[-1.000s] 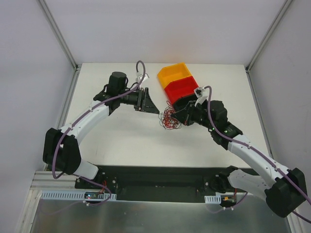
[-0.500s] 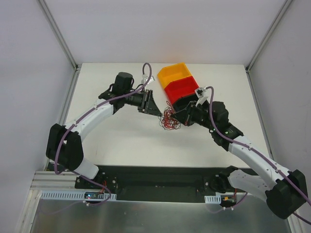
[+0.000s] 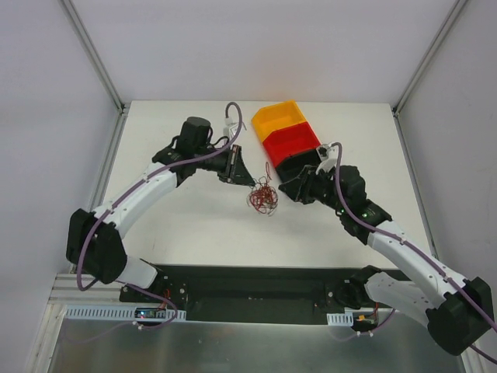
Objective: Untangle the cables
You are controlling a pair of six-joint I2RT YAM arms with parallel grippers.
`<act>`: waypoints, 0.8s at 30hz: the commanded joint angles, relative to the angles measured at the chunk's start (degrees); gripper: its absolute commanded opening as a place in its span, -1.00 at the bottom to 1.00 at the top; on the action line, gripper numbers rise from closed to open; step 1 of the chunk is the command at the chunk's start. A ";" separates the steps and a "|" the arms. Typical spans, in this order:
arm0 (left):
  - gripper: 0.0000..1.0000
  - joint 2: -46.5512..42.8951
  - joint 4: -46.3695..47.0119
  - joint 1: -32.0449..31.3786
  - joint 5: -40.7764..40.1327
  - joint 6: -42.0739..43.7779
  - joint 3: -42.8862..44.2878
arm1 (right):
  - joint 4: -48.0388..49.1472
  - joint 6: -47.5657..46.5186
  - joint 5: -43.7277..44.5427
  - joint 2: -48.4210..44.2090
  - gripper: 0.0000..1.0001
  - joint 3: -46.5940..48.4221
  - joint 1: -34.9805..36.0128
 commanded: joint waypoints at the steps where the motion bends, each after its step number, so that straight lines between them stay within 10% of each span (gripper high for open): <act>1: -1.00 -11.99 0.37 -0.58 -9.77 8.41 -0.09 | -16.33 -5.50 13.57 1.83 -0.28 1.18 -0.30; 16: -1.00 -13.15 -0.25 -0.66 -11.73 10.44 -0.09 | -3.64 -9.13 -0.55 3.86 0.75 3.03 3.75; 24: -1.00 -12.88 0.54 -0.66 -5.50 9.65 0.52 | 17.01 6.24 3.56 15.26 0.75 1.45 5.94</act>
